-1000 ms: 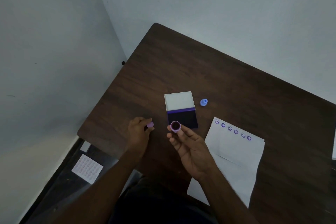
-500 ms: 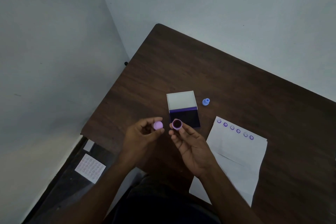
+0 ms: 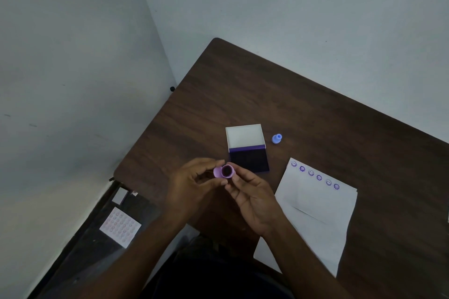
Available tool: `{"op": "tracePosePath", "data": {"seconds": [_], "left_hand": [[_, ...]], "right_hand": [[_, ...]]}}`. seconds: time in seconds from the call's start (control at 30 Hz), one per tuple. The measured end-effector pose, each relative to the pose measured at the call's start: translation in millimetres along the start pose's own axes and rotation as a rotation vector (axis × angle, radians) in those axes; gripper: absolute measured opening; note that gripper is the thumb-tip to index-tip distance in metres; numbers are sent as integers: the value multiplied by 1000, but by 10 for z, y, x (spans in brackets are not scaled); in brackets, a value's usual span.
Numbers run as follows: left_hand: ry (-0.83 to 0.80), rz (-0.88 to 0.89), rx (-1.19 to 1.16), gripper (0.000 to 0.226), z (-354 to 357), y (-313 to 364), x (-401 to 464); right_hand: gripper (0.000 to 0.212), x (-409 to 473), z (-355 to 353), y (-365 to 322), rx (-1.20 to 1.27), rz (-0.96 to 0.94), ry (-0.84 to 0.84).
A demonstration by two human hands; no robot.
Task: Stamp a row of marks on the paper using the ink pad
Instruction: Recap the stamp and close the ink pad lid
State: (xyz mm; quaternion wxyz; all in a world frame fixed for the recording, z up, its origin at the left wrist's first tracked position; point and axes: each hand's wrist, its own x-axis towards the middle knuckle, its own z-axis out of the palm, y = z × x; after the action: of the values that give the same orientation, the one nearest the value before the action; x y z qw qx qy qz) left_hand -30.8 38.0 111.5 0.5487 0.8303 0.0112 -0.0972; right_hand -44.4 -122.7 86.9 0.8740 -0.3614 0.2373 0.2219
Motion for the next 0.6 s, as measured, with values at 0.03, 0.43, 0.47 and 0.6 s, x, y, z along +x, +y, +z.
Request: {"op": "tracePosePath", "data": {"seconds": [0.03,0.43,0.47,0.6], "left_hand": [[-5,-3,-6,35,-6,2,-8],[59,-162,-51,45,35,45,-74],[44,-149,-87,61,40,80,-87],[1,-89,-143,73,-23,124,-74]], "right_hand": [[28,-2,8,6,-26,-7,6],[28,-26,87,22,-646,-226,142],[25,-24,90,23,-676,-248,145],[17,-12,109,12,-782,-324,151]]}}
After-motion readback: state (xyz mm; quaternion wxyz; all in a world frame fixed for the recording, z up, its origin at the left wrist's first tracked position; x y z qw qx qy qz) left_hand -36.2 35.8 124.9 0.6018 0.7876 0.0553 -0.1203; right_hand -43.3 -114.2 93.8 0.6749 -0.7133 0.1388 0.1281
